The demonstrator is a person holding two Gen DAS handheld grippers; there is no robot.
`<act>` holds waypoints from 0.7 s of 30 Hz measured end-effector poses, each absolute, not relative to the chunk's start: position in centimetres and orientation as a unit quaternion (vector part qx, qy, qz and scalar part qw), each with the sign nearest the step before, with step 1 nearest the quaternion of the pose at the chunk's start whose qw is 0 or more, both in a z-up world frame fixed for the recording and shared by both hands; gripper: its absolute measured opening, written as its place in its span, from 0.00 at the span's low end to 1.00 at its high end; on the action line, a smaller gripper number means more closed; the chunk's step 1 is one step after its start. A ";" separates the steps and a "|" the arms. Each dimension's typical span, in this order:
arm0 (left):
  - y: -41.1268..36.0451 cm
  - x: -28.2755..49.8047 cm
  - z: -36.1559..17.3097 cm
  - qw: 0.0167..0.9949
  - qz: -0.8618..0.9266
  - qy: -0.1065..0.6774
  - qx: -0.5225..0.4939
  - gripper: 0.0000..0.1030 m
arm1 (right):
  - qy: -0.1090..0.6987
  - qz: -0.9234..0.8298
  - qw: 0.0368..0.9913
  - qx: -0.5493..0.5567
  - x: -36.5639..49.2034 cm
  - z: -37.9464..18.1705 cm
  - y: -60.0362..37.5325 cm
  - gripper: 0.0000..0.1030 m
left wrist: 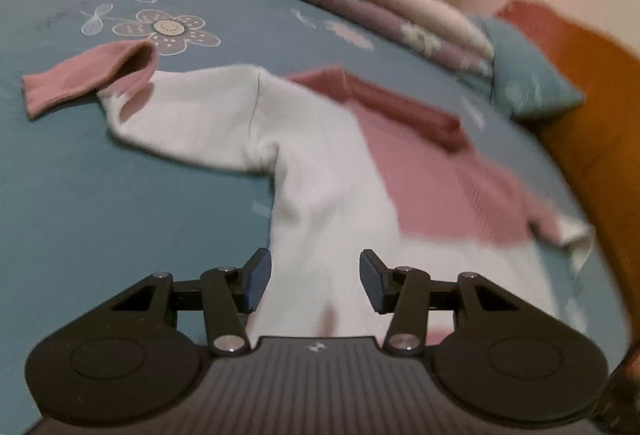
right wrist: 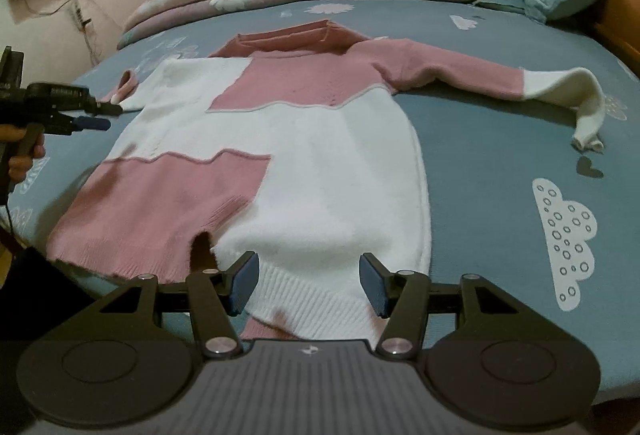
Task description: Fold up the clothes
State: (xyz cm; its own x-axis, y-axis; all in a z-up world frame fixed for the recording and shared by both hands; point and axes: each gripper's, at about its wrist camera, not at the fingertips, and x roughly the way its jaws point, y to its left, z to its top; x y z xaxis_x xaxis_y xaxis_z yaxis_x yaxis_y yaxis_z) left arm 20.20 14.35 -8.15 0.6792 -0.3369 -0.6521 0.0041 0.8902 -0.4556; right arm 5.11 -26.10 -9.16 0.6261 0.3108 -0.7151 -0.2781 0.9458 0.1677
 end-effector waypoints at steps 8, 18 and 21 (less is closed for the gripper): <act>17.4 27.0 -12.3 0.834 -0.096 0.415 -0.351 0.48 | 0.407 0.127 0.904 0.029 7.5 -8.9 -26.7 0.59; 18.2 31.6 -16.1 0.805 -0.105 0.400 -0.426 0.50 | 0.404 0.102 0.909 0.025 10.4 -8.3 -27.0 0.59; 17.2 32.2 -15.2 0.837 -0.098 0.395 -0.367 0.35 | 0.403 0.096 0.910 0.029 11.1 -8.4 -27.1 0.59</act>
